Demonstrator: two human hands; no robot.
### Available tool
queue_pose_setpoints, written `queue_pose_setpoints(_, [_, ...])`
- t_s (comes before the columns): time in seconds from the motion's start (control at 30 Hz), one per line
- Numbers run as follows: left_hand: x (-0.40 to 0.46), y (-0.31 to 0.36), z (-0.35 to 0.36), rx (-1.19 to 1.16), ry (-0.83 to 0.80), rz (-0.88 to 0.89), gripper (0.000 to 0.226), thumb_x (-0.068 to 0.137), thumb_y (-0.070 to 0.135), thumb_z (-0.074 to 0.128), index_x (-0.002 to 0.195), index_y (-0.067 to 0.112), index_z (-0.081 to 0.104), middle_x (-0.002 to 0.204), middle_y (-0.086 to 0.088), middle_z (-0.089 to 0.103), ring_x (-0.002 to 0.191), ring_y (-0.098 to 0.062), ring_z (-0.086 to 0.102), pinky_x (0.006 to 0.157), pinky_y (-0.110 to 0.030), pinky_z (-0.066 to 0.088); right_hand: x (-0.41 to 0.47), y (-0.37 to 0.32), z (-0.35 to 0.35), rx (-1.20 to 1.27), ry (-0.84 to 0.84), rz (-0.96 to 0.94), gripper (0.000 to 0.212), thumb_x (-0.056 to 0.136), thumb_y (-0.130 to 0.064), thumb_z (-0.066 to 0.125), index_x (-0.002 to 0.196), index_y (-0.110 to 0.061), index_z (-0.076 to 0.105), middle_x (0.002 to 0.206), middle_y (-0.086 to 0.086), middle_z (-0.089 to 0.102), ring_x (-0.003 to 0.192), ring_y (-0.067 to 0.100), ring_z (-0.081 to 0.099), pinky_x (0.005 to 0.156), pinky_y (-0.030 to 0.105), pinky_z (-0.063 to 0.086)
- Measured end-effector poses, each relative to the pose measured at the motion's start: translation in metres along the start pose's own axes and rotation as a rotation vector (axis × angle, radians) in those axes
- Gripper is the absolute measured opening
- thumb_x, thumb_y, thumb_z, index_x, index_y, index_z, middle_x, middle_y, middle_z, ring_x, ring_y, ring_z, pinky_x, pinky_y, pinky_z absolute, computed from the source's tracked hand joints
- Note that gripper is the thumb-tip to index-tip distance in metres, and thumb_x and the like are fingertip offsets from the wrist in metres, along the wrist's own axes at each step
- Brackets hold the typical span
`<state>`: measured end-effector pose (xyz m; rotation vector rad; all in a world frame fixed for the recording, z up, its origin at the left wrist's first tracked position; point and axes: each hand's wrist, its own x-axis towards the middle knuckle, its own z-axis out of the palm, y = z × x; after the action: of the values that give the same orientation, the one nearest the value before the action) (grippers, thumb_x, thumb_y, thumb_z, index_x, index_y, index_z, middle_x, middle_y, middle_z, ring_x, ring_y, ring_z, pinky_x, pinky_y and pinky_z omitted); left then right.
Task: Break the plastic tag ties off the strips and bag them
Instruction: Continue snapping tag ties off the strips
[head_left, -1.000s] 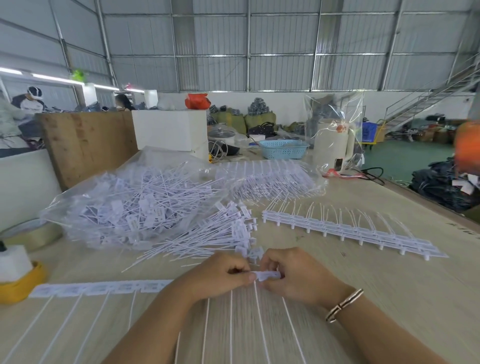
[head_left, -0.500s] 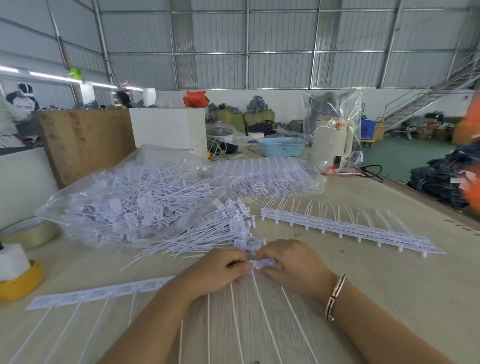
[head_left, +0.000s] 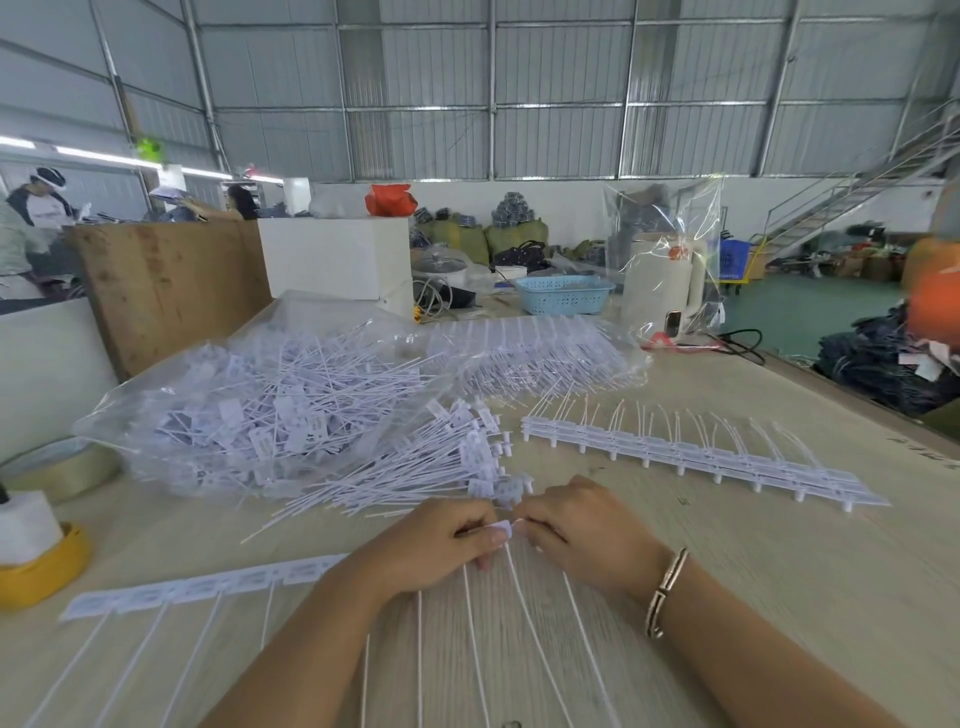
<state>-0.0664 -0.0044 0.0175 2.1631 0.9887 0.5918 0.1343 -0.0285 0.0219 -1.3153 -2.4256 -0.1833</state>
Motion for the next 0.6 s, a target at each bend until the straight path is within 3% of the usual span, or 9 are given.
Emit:
queue_pose_setpoints(0.1, [0.000, 0.001, 0.001, -0.017, 0.001, -0.005, 0.024, 0.093, 0.038, 0.055, 0.075, 0.023, 0.059, 0.075, 0.008, 0.069, 0.079, -0.008, 0.066, 0.080, -0.026, 0.049, -0.001, 0.001, 0.001, 0.044, 0.000, 0.017, 0.021, 0.096, -0.037, 0.041, 0.094, -0.027, 0.059, 0.079, -0.004, 0.066, 0.075, 0.012, 0.059, 0.080, 0.023, 0.035])
queue_pose_setpoints(0.17, [0.000, 0.002, 0.001, -0.026, -0.008, -0.010, 0.023, 0.093, 0.036, 0.055, 0.076, 0.020, 0.059, 0.075, 0.008, 0.070, 0.077, -0.006, 0.065, 0.079, -0.024, 0.048, 0.000, 0.001, 0.003, 0.151, -0.021, 0.066, 0.016, 0.095, -0.032, 0.044, 0.089, -0.028, 0.059, 0.074, -0.007, 0.067, 0.067, 0.006, 0.058, 0.068, 0.014, 0.036])
queue_pose_setpoints(0.23, [0.000, 0.003, 0.000, -0.034, -0.024, -0.009, 0.024, 0.094, 0.034, 0.054, 0.079, 0.015, 0.059, 0.076, 0.008, 0.070, 0.077, -0.004, 0.064, 0.080, -0.023, 0.049, -0.001, 0.008, 0.002, 0.379, 0.023, 0.194, 0.017, 0.095, -0.024, 0.048, 0.081, -0.029, 0.057, 0.068, -0.009, 0.065, 0.061, 0.007, 0.057, 0.062, 0.020, 0.042])
queue_pose_setpoints(0.3, [-0.001, 0.004, -0.001, -0.047, -0.035, -0.012, 0.026, 0.095, 0.031, 0.053, 0.082, 0.010, 0.060, 0.078, 0.007, 0.070, 0.077, -0.005, 0.064, 0.082, -0.025, 0.050, -0.005, 0.022, -0.001, 0.581, 0.121, 0.328, 0.020, 0.094, -0.018, 0.051, 0.076, -0.028, 0.056, 0.067, -0.007, 0.065, 0.065, 0.015, 0.061, 0.066, 0.029, 0.047])
queue_pose_setpoints(0.47, [-0.001, 0.005, 0.000, -0.025, -0.040, -0.034, 0.021, 0.095, 0.028, 0.052, 0.079, 0.018, 0.060, 0.074, 0.011, 0.067, 0.074, 0.000, 0.063, 0.083, -0.027, 0.049, -0.010, 0.033, 0.005, 0.553, 0.101, 0.316, 0.019, 0.082, -0.024, 0.068, 0.079, -0.037, 0.056, 0.073, -0.011, 0.061, 0.059, -0.002, 0.048, 0.059, 0.009, 0.038])
queue_pose_setpoints(0.6, [-0.001, 0.004, -0.002, -0.024, -0.057, -0.062, 0.018, 0.095, 0.022, 0.052, 0.079, 0.019, 0.060, 0.075, 0.010, 0.066, 0.075, -0.003, 0.061, 0.085, -0.035, 0.047, -0.003, 0.025, 0.018, 0.456, 0.036, 0.217, 0.015, 0.076, -0.032, 0.069, 0.088, -0.033, 0.059, 0.080, -0.011, 0.058, 0.059, -0.001, 0.046, 0.057, 0.017, 0.038])
